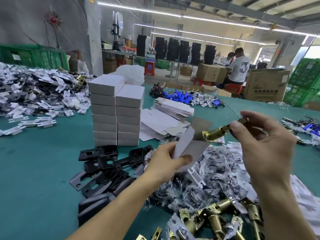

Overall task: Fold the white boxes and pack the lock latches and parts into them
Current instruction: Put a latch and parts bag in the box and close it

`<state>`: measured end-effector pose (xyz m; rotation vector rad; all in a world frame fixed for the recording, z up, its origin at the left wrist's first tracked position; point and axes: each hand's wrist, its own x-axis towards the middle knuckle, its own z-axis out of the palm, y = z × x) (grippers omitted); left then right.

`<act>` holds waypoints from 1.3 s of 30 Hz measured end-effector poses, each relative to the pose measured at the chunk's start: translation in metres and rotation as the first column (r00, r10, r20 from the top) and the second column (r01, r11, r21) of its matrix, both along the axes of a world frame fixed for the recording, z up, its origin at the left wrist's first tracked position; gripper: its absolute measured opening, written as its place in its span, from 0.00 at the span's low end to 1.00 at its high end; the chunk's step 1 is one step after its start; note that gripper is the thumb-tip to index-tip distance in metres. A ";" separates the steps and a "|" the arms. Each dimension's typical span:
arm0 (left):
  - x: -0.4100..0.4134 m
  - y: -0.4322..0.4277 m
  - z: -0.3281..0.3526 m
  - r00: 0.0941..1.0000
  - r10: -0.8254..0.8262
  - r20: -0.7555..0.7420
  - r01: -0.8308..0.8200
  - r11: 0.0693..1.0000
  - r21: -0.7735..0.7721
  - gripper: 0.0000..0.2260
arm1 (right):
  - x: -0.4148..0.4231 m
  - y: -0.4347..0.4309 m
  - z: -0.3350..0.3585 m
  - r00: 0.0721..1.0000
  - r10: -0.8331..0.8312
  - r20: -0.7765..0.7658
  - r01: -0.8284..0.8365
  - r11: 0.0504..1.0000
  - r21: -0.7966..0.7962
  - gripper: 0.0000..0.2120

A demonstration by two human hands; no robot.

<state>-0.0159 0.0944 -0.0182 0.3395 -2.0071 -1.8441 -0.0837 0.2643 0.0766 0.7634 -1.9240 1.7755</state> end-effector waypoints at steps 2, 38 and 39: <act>0.001 0.001 0.000 1.000 -0.013 -0.005 0.013 1.000 -0.027 0.16 | 0.001 -0.007 0.003 0.998 -0.034 -0.046 0.031 0.998 -0.064 0.15; 0.004 0.004 0.016 0.925 0.251 -0.285 -0.081 0.864 0.496 0.18 | -0.023 0.003 -0.027 0.962 -0.004 0.274 -0.230 0.528 0.818 0.06; 0.004 0.005 0.017 0.920 0.256 -0.298 -0.086 0.871 0.484 0.16 | -0.022 0.000 -0.032 0.955 0.018 0.295 -0.269 0.469 0.842 0.10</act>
